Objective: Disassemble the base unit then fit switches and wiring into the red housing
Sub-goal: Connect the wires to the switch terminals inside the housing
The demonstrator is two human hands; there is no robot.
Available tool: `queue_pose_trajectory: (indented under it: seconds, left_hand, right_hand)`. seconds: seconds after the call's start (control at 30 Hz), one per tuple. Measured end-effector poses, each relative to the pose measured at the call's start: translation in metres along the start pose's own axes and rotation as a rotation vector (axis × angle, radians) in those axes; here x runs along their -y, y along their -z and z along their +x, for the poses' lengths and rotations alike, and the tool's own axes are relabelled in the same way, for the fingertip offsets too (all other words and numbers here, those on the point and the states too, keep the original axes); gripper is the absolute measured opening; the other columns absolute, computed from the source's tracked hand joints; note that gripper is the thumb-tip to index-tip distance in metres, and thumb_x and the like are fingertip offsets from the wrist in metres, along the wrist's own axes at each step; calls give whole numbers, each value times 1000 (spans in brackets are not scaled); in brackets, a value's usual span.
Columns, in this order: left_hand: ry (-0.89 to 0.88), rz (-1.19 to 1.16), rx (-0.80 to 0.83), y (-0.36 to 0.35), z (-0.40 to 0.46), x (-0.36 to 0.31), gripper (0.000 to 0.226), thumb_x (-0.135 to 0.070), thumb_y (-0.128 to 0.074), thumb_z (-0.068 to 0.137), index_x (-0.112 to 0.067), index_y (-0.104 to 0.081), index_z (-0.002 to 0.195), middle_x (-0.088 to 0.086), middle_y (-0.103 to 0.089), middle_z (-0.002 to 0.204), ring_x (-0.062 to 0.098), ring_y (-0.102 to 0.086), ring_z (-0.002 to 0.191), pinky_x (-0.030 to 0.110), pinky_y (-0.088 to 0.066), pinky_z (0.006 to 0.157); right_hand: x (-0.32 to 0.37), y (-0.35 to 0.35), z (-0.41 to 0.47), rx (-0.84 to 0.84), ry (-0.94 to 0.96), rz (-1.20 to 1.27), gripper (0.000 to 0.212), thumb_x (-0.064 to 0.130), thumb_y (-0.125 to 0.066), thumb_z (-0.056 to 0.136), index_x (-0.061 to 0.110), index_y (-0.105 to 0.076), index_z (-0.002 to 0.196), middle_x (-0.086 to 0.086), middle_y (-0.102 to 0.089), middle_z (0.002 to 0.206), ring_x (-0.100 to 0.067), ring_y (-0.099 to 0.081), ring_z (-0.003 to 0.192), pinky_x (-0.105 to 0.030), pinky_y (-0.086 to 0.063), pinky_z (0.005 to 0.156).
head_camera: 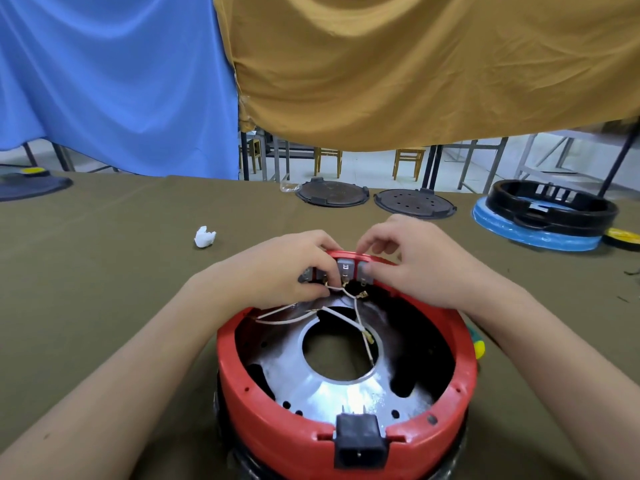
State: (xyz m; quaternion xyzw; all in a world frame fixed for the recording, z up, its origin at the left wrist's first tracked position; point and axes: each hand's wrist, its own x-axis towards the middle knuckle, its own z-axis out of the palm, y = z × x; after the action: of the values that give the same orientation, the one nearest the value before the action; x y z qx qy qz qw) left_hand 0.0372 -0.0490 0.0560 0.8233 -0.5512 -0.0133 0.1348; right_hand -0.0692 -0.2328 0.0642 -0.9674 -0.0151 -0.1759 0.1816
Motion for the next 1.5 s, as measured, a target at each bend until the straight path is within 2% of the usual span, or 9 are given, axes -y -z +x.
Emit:
queue_pose_trajectory:
  seconds: [0.13,0.3,0.43,0.53,0.67,0.87,1.0,1.2,1.5]
  left_hand:
    - [8,-7,1,0,0,0,10,-23,-70,91,-30,-73,97,-8,-48,131,13,-54,112,36,-43,99]
    - [9,-20,-9,-1,1,1,7,-27,-70,91,-31,-74,95,-10,-49,129,11,-54,112,35,-44,98]
    - [6,-14,-22,-1,0,2,4,-28,-70,90,-30,-73,93,-10,-51,127,9,-55,106,35,-45,95]
    - [9,-12,-22,-2,0,1,4,-27,-70,90,-28,-73,92,-9,-51,127,11,-56,103,35,-46,94]
    - [13,-24,-26,-1,0,1,6,-26,-70,89,-31,-73,91,-10,-51,127,11,-56,105,34,-45,94]
    - [3,-46,-50,-2,1,1,5,-24,-73,87,-27,-75,89,-7,-53,124,11,-56,105,33,-44,95]
    - [4,-51,-44,-2,2,2,4,-26,-75,85,-28,-75,87,-6,-53,126,11,-55,106,34,-44,97]
    - [6,-28,-49,-3,2,2,3,-26,-73,86,-29,-74,86,-8,-53,124,9,-54,103,34,-45,95]
    - [-11,-25,-59,-2,3,3,5,-24,-75,84,-25,-78,88,-5,-54,122,10,-54,104,28,-42,95]
  right_hand:
    - [2,-7,-2,20,-12,120,16,19,-66,86,34,-64,91,7,-55,96,-7,-57,89,-24,-45,79]
    - [4,-6,-4,13,-12,80,12,20,-65,84,30,-69,80,8,-53,98,-6,-54,85,-20,-41,73]
    - [12,-5,-7,13,53,-52,7,32,-68,83,29,-71,78,11,-49,98,-8,-46,94,-27,-42,80]
    - [20,-7,-10,36,76,-177,21,49,-69,81,30,-70,74,10,-46,97,-12,-39,98,-36,-45,84]
    - [23,-10,-9,61,62,-268,38,64,-67,77,29,-75,88,8,-41,101,-14,-33,102,-35,-43,85]
    - [18,-15,-7,76,60,-183,33,57,-73,76,27,-76,87,10,-42,106,-13,-30,108,-34,-42,92]
    - [15,-15,-6,118,35,-121,27,51,-77,75,26,-77,85,14,-42,123,-9,-26,119,-28,-35,96]
    - [17,-17,-6,107,43,-223,25,47,-73,80,24,-77,89,10,-44,131,-12,-28,120,-38,-41,100]
    - [19,-15,-6,177,49,-131,10,36,-71,85,30,-76,79,14,-42,136,-9,-25,123,-38,-35,105]
